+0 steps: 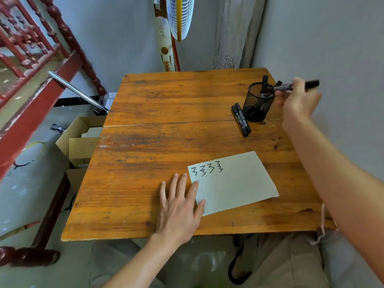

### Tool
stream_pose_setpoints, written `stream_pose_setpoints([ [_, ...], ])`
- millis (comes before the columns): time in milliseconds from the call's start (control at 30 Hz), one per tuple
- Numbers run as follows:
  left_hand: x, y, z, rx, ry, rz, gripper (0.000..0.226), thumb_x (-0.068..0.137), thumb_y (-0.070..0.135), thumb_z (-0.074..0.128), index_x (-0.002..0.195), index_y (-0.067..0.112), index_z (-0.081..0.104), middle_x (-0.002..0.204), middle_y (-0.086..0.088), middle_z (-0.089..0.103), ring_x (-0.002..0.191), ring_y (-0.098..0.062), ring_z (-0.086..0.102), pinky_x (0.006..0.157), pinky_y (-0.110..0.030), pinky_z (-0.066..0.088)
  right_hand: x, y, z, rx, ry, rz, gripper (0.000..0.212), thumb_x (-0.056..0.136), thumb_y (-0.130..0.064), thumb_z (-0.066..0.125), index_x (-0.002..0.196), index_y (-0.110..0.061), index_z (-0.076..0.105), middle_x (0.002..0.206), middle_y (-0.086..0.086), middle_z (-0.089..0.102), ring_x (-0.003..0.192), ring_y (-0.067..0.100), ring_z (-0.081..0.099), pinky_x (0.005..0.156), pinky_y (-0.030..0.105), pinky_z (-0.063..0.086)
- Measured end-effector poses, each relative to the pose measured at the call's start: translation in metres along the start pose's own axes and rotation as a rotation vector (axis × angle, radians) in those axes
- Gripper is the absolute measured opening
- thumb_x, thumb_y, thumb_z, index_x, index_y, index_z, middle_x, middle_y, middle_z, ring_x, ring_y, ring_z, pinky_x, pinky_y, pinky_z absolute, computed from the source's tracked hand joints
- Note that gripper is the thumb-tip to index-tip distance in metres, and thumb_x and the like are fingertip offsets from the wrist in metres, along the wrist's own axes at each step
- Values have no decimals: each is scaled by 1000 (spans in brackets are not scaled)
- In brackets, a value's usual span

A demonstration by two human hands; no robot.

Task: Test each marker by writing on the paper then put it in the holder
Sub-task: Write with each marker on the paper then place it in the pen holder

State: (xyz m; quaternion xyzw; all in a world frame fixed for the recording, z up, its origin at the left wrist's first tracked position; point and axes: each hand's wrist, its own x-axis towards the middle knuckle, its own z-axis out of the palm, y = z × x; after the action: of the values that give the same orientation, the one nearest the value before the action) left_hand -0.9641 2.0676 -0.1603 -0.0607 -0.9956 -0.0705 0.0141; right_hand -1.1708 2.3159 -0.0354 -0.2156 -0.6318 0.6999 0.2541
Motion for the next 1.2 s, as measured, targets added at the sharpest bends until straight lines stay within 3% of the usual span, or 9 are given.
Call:
stream_pose_setpoints([
  [100, 0, 0, 1, -9, 0, -1, 54, 93, 52, 28, 131, 20, 49, 144, -13, 42, 137, -32, 28, 107, -60, 23, 27, 8, 18, -122, 1, -27, 16, 93, -21, 50, 90, -10, 60, 82, 5, 69, 63, 11, 69, 52, 28, 55],
  [200, 0, 0, 1, -22, 1, -3, 53, 93, 51, 30, 132, 20, 48, 145, -12, 40, 139, -31, 26, 108, -59, 19, 39, 24, 28, -422, -110, -104, 7, 91, -25, 57, 89, -19, 60, 80, -1, 68, 64, 11, 69, 69, 36, 60],
  [300, 0, 0, 0, -20, 1, -6, 52, 93, 51, 31, 131, 20, 48, 145, -12, 40, 139, -31, 26, 107, -58, 17, 42, 30, 33, -629, -137, -226, 27, 85, -32, 67, 109, -22, 59, 96, -7, 63, 84, 16, 67, 73, 33, 56],
  [500, 1, 0, -1, -10, -14, -4, 54, 93, 52, 29, 131, 19, 49, 144, -12, 41, 138, -32, 28, 106, -57, 17, 46, 24, 37, -682, -119, -318, 35, 86, -38, 65, 116, -23, 57, 91, -8, 63, 81, 11, 59, 69, 26, 42],
  [667, 0, -1, -1, -13, -29, -7, 54, 93, 53, 29, 132, 20, 49, 145, -12, 41, 138, -31, 27, 107, -57, 16, 45, 36, 34, -919, -206, -351, 37, 89, -49, 56, 111, -21, 67, 106, 7, 71, 96, 29, 66, 78, 38, 50],
  [867, 0, -1, -1, -21, -23, -8, 56, 95, 54, 24, 132, 20, 48, 145, -11, 41, 139, -31, 26, 107, -57, 16, 31, 20, 28, -957, -196, -423, 41, 90, -41, 61, 125, -21, 62, 125, 6, 64, 110, 30, 60, 88, 40, 47],
  [967, 0, 0, 0, -21, -19, -8, 56, 94, 54, 25, 132, 20, 48, 144, -11, 42, 139, -31, 27, 107, -57, 16, 17, 20, 27, -890, -182, -564, 32, 90, -36, 61, 118, -21, 64, 120, 3, 61, 100, 26, 61, 82, 38, 49],
  [1067, 0, 0, 1, -15, -12, -6, 54, 94, 54, 29, 131, 20, 49, 144, -11, 43, 138, -31, 27, 107, -57, 15, 0, 35, 30, -920, -330, -673, 21, 91, -31, 61, 106, -19, 70, 104, 1, 70, 90, 21, 65, 77, 38, 53],
  [1200, 0, -1, 1, -15, -9, -7, 54, 93, 54, 29, 131, 20, 49, 144, -10, 42, 138, -31, 27, 107, -56, 14, -9, 70, 35, -1248, -521, -495, 27, 91, -37, 60, 107, -18, 70, 97, 6, 72, 89, 29, 65, 73, 37, 52],
])
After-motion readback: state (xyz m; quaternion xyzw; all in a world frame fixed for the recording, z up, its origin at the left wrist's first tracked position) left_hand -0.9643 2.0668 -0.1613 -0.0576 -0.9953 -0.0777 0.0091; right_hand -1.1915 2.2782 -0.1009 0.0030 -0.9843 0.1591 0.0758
